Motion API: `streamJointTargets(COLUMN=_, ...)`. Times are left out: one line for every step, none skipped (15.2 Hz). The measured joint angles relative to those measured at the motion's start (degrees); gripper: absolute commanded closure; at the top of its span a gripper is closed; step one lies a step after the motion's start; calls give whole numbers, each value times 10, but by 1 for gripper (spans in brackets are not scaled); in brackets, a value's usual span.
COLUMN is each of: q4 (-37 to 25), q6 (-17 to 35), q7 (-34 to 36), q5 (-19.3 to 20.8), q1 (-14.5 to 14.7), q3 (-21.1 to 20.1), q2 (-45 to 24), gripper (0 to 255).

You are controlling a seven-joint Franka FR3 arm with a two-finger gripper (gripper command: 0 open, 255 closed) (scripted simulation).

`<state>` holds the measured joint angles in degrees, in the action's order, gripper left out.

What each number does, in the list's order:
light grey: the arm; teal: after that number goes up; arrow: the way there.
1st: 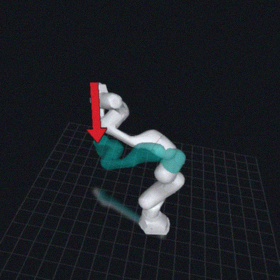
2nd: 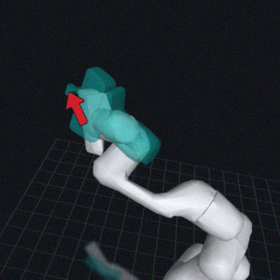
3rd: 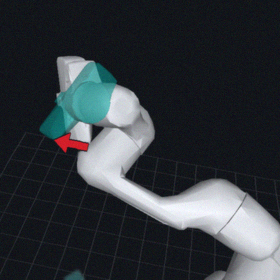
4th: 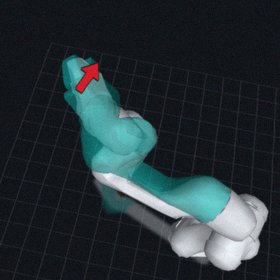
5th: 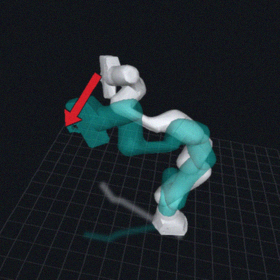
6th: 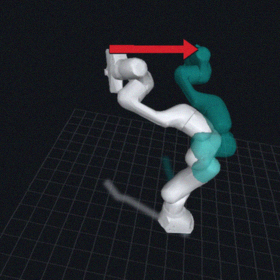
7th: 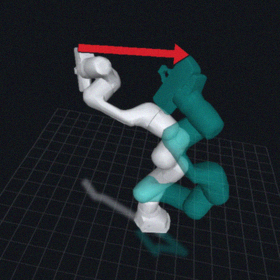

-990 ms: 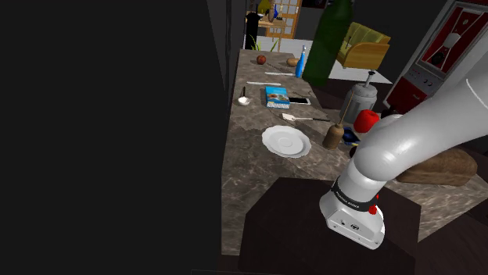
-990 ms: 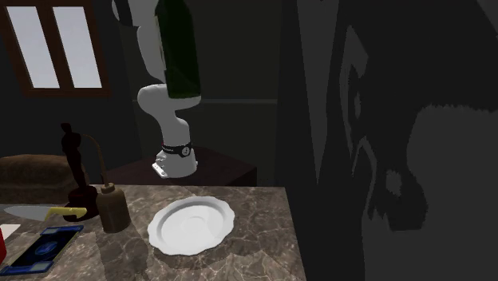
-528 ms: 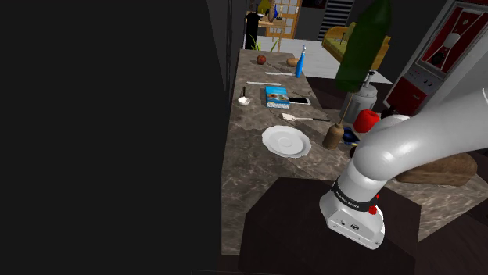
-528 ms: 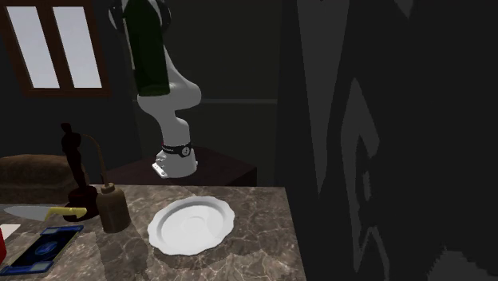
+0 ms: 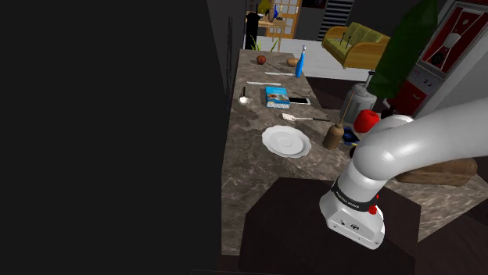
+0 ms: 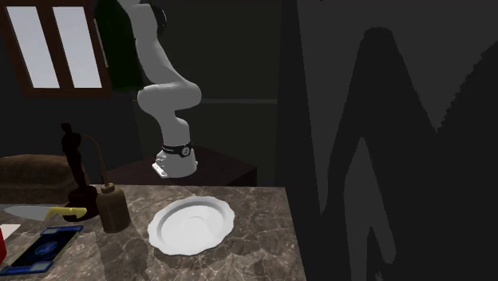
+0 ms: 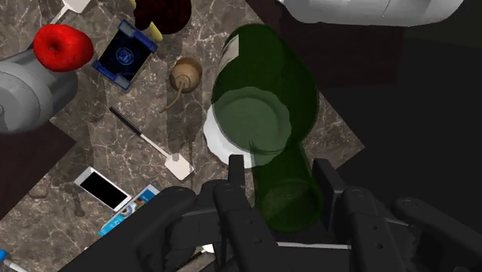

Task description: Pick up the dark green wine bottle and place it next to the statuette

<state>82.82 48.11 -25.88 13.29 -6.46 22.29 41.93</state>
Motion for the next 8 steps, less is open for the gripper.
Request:
streamJointTargets(q4=-11, q6=-13, q7=-12, q5=9, q1=0, q3=5, q2=4, gripper=255)
streamJointTargets(q4=-22, q6=-25, q7=-25, q5=19, q1=1, q3=12, q2=8, gripper=255)
streamJointTargets(q4=-20, q6=-30, q7=-39, q5=32, q1=1, q3=19, q2=18, gripper=255)
streamJointTargets(q4=-34, q6=-40, q7=-54, q5=43, q1=4, q3=29, q2=17, gripper=255)
streamJointTargets(q4=-39, q6=-47, q7=-70, q5=56, q1=6, q3=37, q2=23, gripper=255)
streamJointTargets(q4=-48, q6=-56, q7=-84, q5=68, q1=7, q3=44, q2=27, gripper=255)
streamJointTargets(q4=-46, q6=-61, q7=-96, q5=80, q1=6, q3=48, q2=38, gripper=255)
streamJointTargets(q4=-68, q6=-74, q7=-112, q5=92, q1=10, q3=56, q2=33, gripper=255)
